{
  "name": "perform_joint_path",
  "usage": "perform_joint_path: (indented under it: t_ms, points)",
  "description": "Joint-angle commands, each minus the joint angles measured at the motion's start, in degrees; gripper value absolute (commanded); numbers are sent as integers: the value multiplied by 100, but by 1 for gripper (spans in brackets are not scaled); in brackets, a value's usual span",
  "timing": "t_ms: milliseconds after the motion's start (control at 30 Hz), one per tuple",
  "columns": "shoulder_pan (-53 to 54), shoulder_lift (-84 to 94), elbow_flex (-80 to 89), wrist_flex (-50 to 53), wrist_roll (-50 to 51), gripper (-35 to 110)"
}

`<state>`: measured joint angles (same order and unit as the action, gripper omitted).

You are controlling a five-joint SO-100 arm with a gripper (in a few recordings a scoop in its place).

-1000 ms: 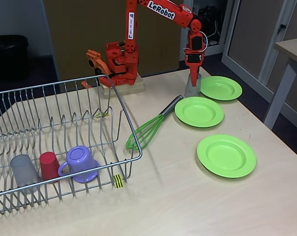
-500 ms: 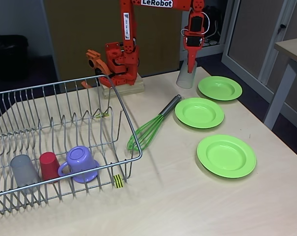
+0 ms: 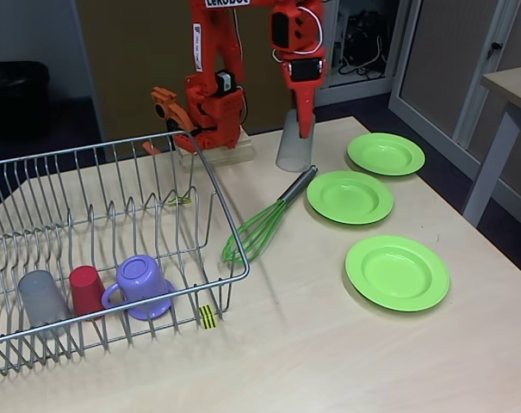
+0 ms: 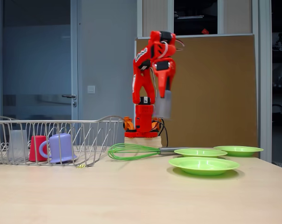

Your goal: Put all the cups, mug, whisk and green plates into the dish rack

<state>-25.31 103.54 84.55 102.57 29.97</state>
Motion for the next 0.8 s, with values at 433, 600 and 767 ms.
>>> perform_joint_path:
  t_ms: [433,600,767]
  points:
    - [3428,-879,-2057,-176,-4623,14]
    - [3981,-1600,-2382,-396,-5229,14]
    - [4210,-2276,-2408,-721,-5449,14]
